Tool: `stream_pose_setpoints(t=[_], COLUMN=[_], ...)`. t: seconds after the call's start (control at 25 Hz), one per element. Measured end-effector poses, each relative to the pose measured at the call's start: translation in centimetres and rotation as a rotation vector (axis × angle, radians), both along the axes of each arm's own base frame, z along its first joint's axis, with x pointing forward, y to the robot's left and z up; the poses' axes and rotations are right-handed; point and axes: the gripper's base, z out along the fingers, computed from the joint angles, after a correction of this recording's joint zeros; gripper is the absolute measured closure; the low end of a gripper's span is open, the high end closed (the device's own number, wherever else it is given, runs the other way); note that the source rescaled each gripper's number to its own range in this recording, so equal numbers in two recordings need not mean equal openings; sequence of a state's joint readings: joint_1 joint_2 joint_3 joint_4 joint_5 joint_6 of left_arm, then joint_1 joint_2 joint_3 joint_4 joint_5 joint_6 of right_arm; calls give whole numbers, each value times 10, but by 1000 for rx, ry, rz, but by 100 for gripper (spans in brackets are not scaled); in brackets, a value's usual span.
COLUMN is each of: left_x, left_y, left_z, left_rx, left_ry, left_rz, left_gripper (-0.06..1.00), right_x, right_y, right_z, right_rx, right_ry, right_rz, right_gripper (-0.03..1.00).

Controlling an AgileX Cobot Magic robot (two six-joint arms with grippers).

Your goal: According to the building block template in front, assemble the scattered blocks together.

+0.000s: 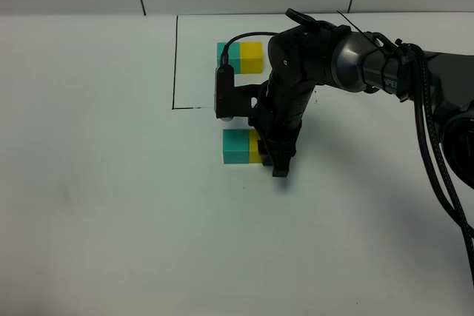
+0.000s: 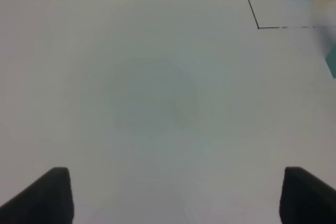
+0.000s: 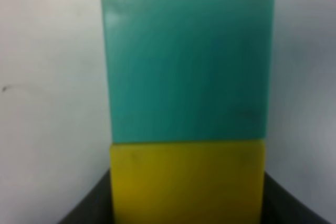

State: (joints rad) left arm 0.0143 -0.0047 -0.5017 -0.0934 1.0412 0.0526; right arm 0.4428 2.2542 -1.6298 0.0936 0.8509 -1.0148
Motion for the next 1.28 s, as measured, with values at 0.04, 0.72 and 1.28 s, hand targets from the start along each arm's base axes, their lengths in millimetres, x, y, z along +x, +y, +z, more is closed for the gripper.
stream_pose_setpoints(t=[0.04, 0.72, 1.28], left_x=[0, 0, 0], left_y=[0, 0, 0], left_z=[0, 0, 0], left_rx=[0, 0, 0], left_ry=[0, 0, 0], left_rz=[0, 0, 0], left_gripper=[23, 23, 23], right_x=[0, 1, -7], right_y=[0, 1, -164], right_z=[0, 4, 81], right_rx=[0, 13, 225], right_ry=[0, -13, -141], right_rz=[2, -18, -828], right_gripper=[96, 48, 24])
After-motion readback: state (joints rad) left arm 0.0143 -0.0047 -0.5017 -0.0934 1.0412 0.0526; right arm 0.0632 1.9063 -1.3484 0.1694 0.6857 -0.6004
